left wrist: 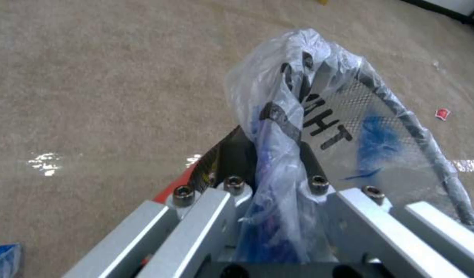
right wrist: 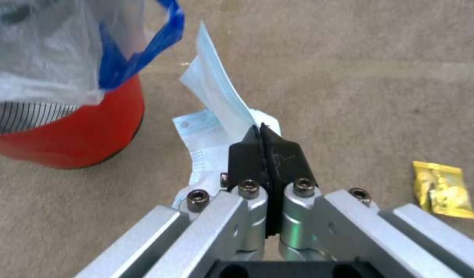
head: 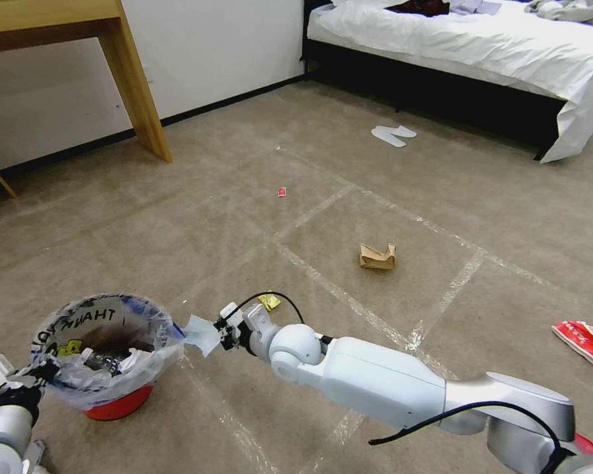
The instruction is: Pick up the trash bin and place the garbage on the floor into it.
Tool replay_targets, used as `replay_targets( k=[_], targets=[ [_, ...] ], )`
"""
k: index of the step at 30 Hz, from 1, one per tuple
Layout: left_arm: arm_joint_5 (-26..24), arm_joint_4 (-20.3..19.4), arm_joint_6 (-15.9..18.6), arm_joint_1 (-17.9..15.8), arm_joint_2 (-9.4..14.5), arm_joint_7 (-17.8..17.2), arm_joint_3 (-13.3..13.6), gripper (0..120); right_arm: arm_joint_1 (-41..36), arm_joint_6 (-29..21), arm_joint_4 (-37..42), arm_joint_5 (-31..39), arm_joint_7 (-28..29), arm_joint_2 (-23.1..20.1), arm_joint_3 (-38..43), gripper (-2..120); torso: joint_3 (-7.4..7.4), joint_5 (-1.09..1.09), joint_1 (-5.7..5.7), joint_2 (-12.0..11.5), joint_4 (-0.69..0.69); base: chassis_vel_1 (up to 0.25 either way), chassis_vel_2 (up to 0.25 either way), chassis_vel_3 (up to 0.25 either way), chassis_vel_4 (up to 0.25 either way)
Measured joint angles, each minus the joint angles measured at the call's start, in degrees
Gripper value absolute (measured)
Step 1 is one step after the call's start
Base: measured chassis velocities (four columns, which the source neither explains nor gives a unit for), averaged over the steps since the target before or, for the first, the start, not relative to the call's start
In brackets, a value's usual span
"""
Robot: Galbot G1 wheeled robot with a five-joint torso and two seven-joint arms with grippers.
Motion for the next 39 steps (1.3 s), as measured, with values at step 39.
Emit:
replay_targets(
  k=[39],
  targets=[
    [-1.06, 0.15, 0.83, -0.45, 0.98, -0.25, 0.18, 5, 5.45, 3.48, 24.51, 9.02, -1.13, -8.33, 13.59, 0, 0.0, -0.01, 0.0, 0.0, 0.01, 0.0, 0.0, 0.0, 0.0]
  ],
)
